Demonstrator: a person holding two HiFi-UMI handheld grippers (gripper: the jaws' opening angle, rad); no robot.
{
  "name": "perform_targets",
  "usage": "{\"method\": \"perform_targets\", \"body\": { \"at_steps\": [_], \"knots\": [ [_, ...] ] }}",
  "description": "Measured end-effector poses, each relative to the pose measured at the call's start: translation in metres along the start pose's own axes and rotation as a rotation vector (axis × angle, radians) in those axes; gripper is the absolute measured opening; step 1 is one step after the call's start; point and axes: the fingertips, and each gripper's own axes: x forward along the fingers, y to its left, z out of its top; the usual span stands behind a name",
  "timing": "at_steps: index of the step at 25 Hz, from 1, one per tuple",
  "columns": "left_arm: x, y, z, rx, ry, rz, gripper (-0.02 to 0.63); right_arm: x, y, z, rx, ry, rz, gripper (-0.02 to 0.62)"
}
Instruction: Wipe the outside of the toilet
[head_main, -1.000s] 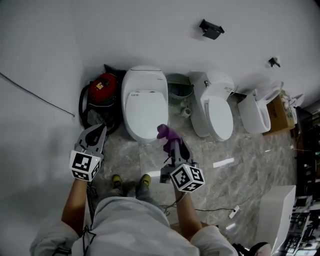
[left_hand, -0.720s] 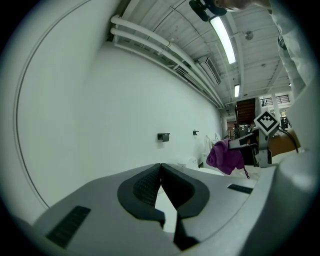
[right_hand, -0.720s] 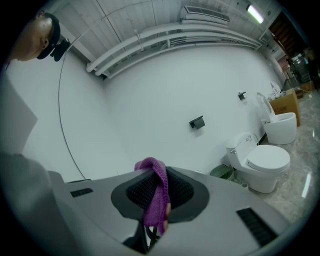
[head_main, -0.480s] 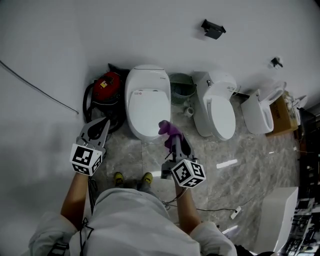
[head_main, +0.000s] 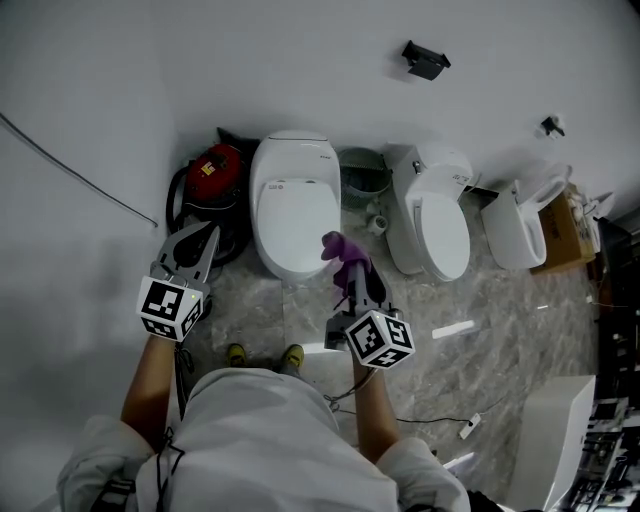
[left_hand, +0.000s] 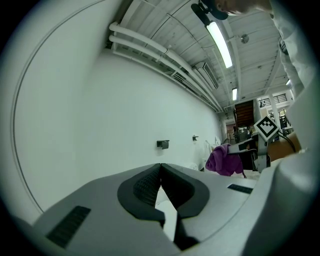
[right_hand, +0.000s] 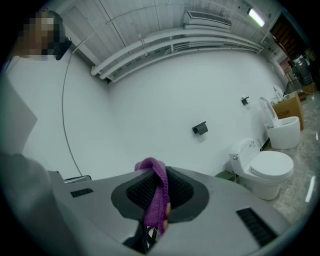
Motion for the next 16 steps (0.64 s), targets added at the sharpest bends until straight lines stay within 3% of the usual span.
{"method": "perform_targets", "body": {
  "at_steps": [16],
  "knots": [
    [-0.021, 0.011, 0.014, -0.024, -0.034, 0.044, 0.012, -0.003, 0.018, 0.005, -0.013, 0.005, 0.019, 0.052]
  ]
}}
